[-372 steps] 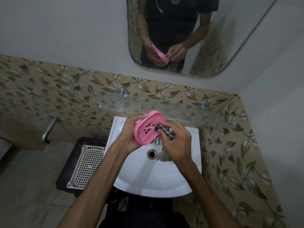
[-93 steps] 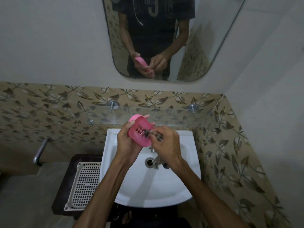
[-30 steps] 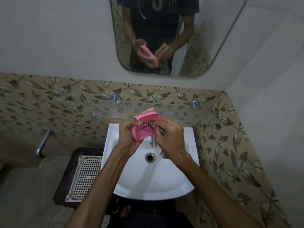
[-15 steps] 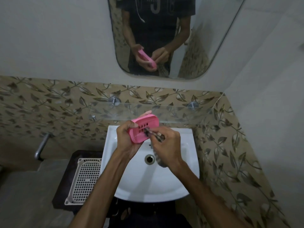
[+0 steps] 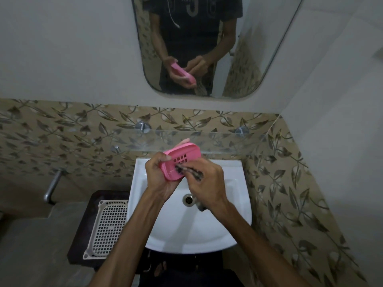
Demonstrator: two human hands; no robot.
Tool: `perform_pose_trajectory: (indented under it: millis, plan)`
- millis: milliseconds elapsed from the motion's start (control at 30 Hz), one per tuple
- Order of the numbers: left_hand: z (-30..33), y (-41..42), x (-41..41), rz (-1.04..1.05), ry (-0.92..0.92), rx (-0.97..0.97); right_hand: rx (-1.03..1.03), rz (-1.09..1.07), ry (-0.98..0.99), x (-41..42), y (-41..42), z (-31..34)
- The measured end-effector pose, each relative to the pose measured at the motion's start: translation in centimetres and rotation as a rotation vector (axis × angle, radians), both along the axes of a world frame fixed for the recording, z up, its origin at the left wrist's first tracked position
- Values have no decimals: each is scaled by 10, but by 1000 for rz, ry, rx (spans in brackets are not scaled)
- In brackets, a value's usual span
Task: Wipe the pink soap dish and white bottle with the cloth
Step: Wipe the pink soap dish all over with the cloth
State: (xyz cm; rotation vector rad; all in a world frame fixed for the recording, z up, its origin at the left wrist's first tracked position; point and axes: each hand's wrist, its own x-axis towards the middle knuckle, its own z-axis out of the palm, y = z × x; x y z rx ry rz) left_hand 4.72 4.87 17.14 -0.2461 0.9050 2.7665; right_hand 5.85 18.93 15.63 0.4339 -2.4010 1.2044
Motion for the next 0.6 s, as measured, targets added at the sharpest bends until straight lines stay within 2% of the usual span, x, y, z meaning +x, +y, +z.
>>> perform_pose_trajectory:
  millis: [100, 200, 333, 433, 533, 600]
  plan:
    - [-1, 1, -2, 19, 3, -8, -35, -119, -8, -4, 1, 0]
    - [-1, 1, -1, 32, -22, -5, -19, -8, -30, 2, -7, 0]
    - [0, 3, -2, 50, 2, -12, -75, -151, -37, -6, -5, 2]
    - [-2, 0, -2, 43, -3, 4, -11, -41, -29, 0, -11, 2]
    - [-4, 0, -3, 32, 23, 13, -45, -176, -59, -6, -6, 3]
    - [-5, -1, -2, 35, 25, 39, -12, -91, -51, 0, -10, 3]
